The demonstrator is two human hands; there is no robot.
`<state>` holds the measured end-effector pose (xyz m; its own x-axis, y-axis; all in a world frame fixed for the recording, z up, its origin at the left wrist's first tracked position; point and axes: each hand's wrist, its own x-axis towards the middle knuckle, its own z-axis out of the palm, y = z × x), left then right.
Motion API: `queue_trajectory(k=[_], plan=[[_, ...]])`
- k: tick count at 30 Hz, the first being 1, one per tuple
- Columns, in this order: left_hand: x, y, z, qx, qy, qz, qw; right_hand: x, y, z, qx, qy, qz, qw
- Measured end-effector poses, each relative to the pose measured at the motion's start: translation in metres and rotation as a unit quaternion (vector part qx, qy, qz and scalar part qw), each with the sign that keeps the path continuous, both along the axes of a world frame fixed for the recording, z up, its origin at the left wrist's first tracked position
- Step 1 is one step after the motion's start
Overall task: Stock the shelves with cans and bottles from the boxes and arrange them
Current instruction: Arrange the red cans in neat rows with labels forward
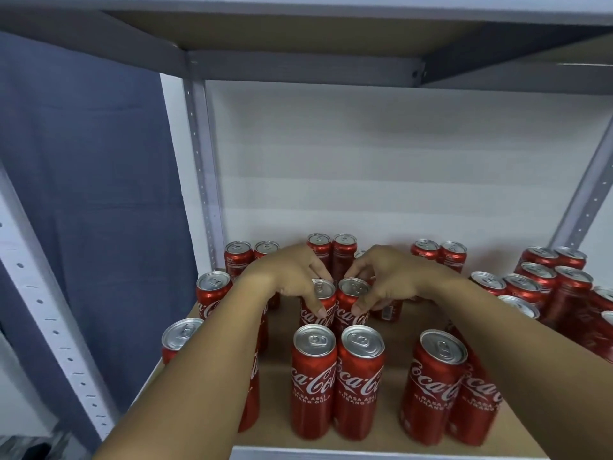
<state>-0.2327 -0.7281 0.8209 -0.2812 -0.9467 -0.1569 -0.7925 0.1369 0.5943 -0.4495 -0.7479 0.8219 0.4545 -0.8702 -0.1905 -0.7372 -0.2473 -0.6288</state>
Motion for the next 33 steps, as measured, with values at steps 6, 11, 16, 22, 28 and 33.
queue_trajectory(k=[6, 11, 16, 22, 28, 33], plan=[[0.0, -0.006, 0.001, -0.004, 0.01, 0.012, 1.0, 0.004, -0.009, -0.003, -0.011, -0.006, -0.009, 1.0], [0.001, -0.01, -0.003, -0.015, 0.015, 0.034, 0.999, 0.006, -0.014, -0.004, -0.01, -0.004, -0.003, 1.0], [0.001, -0.011, -0.002, -0.004, 0.01, 0.026, 1.0, 0.005, -0.015, -0.004, -0.009, 0.004, 0.006, 1.0], [-0.002, -0.013, 0.001, 0.002, -0.02, 0.024, 1.0, 0.002, -0.014, -0.004, -0.033, 0.008, 0.016, 0.999], [-0.003, -0.016, 0.003, -0.001, -0.041, 0.013, 0.999, 0.0, -0.009, -0.005, -0.068, 0.02, 0.015, 0.997], [-0.006, -0.015, 0.007, -0.012, -0.038, -0.017, 0.999, -0.003, 0.0, -0.005, -0.094, 0.023, -0.011, 0.995]])
